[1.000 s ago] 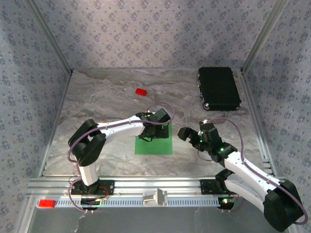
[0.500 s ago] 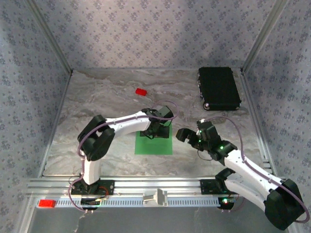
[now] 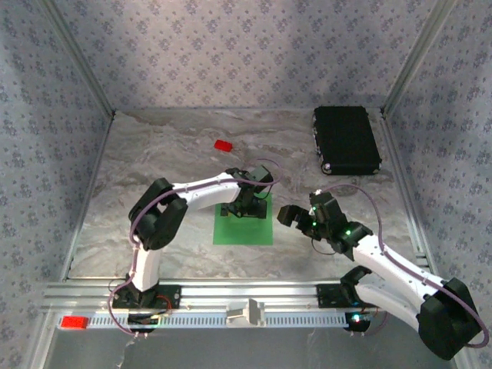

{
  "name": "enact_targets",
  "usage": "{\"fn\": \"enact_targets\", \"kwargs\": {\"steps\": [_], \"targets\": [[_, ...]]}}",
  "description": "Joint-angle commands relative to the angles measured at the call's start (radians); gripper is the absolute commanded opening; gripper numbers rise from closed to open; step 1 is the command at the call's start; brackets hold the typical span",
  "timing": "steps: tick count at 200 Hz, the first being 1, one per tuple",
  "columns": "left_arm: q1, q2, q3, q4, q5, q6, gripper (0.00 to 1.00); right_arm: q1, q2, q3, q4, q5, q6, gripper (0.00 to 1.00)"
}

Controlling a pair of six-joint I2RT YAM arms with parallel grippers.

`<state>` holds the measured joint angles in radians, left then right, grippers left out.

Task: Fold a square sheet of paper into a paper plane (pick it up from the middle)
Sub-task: Move the square sheet of paper to the center of the table, then first fold the square sheet of paper in half at the center of the table.

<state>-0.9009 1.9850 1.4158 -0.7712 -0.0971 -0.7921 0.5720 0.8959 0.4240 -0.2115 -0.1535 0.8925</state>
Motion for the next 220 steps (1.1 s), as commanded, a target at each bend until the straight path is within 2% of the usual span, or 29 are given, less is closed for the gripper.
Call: {"fn": "enact_targets", "kwargs": {"steps": [1, 78, 152, 220], "targets": [[0.003, 0.021, 0.029, -0.048, 0.011, 0.021, 0.98, 0.008, 0.000, 0.025, -0.026, 0.015, -0.014, 0.99], [0.004, 0.048, 0.025, -0.039, 0.029, 0.011, 1.00, 0.010, 0.005, 0.020, -0.029, 0.019, -0.009, 0.99], [0.011, -0.024, 0.043, -0.039, 0.022, -0.025, 1.00, 0.010, 0.006, 0.019, -0.028, 0.021, -0.004, 0.99], [0.013, 0.009, 0.033, -0.037, 0.036, -0.066, 1.00, 0.010, 0.007, 0.018, -0.025, 0.025, -0.002, 0.99]]}}
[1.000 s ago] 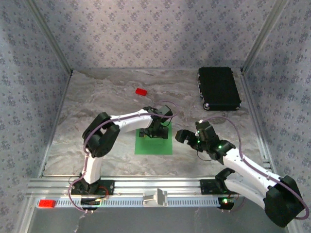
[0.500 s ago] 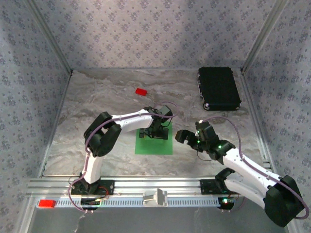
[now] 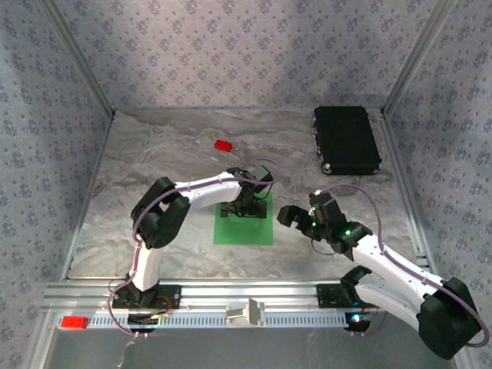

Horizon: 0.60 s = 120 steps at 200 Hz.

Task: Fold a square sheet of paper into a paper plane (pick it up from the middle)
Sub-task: First fold the square sheet of paper in half at the center of the table.

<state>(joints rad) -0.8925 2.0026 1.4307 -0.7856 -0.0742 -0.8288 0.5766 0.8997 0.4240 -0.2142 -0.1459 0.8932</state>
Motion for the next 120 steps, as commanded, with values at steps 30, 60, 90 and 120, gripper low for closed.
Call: {"fn": "enact_targets", "kwargs": {"steps": [30, 60, 90, 120], "targets": [[0.001, 0.007, 0.016, -0.010, 0.023, -0.037, 1.00, 0.006, 0.006, 0.016, -0.024, 0.017, -0.001, 0.99], [-0.005, 0.035, 0.002, -0.007, 0.020, -0.035, 1.00, 0.005, 0.009, 0.011, -0.023, 0.019, 0.001, 0.99], [-0.010, 0.066, -0.031, 0.001, 0.013, -0.037, 1.00, 0.005, 0.008, 0.011, -0.027, 0.020, 0.001, 0.99], [-0.014, 0.086, -0.057, 0.005, 0.009, -0.035, 1.00, 0.006, 0.007, 0.013, -0.030, 0.020, 0.002, 0.99]]}}
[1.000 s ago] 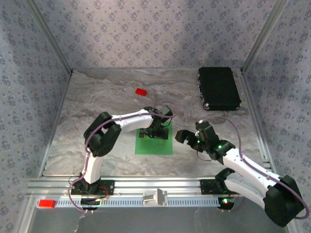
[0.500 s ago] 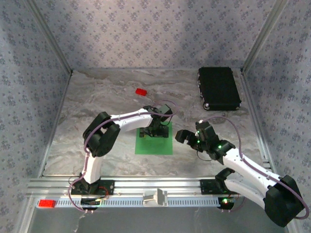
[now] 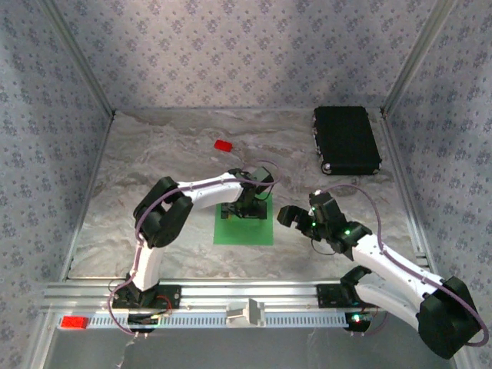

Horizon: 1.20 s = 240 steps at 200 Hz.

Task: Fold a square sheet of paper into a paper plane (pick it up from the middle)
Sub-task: First fold the square sheet of paper in half at the center of the table.

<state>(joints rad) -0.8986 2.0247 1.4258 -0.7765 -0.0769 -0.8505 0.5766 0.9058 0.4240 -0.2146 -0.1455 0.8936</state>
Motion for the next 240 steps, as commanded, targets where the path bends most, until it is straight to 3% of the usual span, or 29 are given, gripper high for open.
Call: {"fn": "enact_targets", "kwargs": {"steps": [1, 240], "targets": [[-0.008, 0.064, -0.053, -0.003, 0.012, -0.013, 1.00, 0.005, 0.001, 0.013, -0.030, 0.020, 0.002, 0.99], [-0.016, 0.043, -0.055, 0.016, 0.020, 0.007, 0.94, 0.007, 0.007, 0.019, -0.039, 0.037, 0.019, 0.99]]}}
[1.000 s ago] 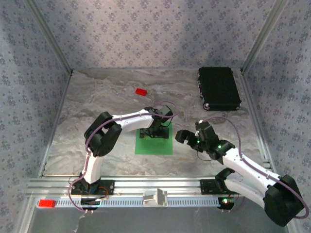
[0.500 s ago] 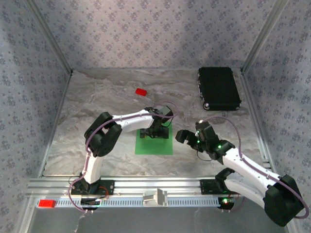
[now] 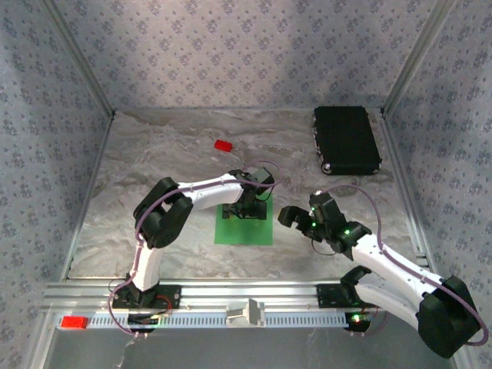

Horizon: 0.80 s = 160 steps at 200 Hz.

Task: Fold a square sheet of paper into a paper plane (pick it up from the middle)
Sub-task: First fold the square sheet of paper in half at the center of the table.

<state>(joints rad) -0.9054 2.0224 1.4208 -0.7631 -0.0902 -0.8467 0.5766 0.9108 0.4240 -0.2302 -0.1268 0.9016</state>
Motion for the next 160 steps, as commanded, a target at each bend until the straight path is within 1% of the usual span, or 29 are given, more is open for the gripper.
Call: {"fn": "enact_targets", "kwargs": {"steps": [1, 33, 100, 109, 125, 160], "targets": [[-0.009, 0.046, -0.051, 0.002, 0.033, 0.003, 0.94, 0.007, 0.003, 0.019, -0.024, 0.018, 0.010, 0.99], [-0.009, 0.035, -0.049, 0.006, 0.029, 0.003, 0.92, 0.007, 0.003, 0.021, -0.027, 0.016, 0.008, 0.99], [-0.010, -0.024, -0.054, 0.028, 0.006, 0.019, 0.79, 0.009, 0.002, 0.022, -0.028, 0.022, 0.017, 0.99], [-0.010, -0.035, -0.059, 0.036, 0.003, 0.020, 0.77, 0.009, 0.003, 0.021, -0.028, 0.024, 0.017, 0.99], [-0.010, -0.053, -0.067, 0.051, 0.000, 0.024, 0.67, 0.009, 0.001, 0.024, -0.031, 0.025, 0.018, 0.99], [-0.015, -0.112, -0.102, 0.079, -0.021, 0.032, 0.56, 0.009, 0.001, 0.024, -0.036, 0.028, 0.021, 0.99]]}}
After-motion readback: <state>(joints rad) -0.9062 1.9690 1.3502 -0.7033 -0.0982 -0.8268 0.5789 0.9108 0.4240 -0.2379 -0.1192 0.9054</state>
